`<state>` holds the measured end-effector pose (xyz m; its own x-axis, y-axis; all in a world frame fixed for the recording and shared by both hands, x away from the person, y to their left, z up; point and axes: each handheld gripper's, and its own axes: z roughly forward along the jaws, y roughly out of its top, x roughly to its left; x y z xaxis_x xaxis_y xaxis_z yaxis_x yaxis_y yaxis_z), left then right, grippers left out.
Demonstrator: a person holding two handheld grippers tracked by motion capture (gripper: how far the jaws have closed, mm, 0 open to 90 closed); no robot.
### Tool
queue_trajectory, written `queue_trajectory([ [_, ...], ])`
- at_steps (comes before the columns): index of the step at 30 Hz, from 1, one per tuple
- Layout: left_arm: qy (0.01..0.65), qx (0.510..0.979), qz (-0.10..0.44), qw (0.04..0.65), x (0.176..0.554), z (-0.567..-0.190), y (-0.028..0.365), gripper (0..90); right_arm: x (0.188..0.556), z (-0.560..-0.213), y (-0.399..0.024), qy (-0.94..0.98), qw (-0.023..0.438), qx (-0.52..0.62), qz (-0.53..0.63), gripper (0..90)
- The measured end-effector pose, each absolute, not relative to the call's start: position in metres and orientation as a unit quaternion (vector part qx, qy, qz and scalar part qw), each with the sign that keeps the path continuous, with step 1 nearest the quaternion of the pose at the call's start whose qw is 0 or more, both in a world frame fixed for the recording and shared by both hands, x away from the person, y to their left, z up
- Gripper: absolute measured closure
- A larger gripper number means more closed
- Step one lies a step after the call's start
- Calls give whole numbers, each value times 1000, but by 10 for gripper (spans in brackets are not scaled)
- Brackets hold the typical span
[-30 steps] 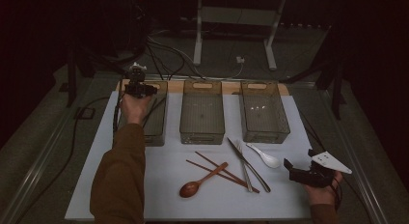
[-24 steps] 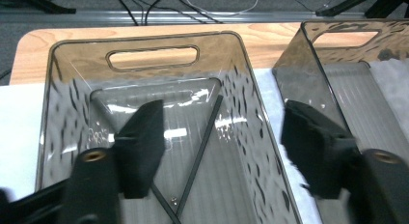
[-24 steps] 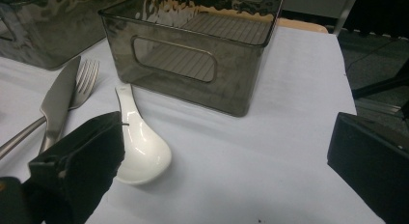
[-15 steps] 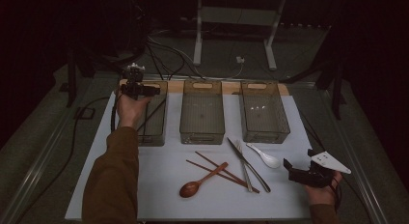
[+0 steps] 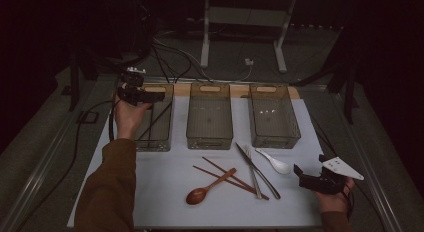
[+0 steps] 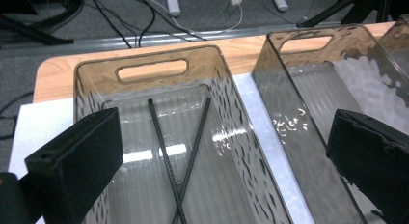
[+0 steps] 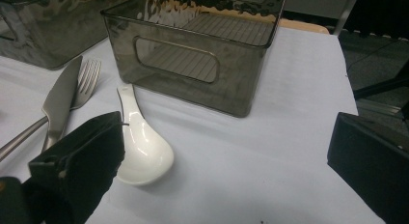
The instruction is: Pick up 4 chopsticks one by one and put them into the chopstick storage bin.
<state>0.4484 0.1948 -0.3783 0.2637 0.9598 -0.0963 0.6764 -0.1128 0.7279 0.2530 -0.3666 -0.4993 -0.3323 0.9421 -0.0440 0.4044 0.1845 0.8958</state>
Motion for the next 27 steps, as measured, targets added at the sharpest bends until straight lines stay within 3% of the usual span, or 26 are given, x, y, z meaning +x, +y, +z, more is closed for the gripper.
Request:
queue_trajectory([
  [27, 529, 723, 218, 386, 387, -384, 207, 8, 254, -499, -362, 704, 317, 477, 420, 0],
])
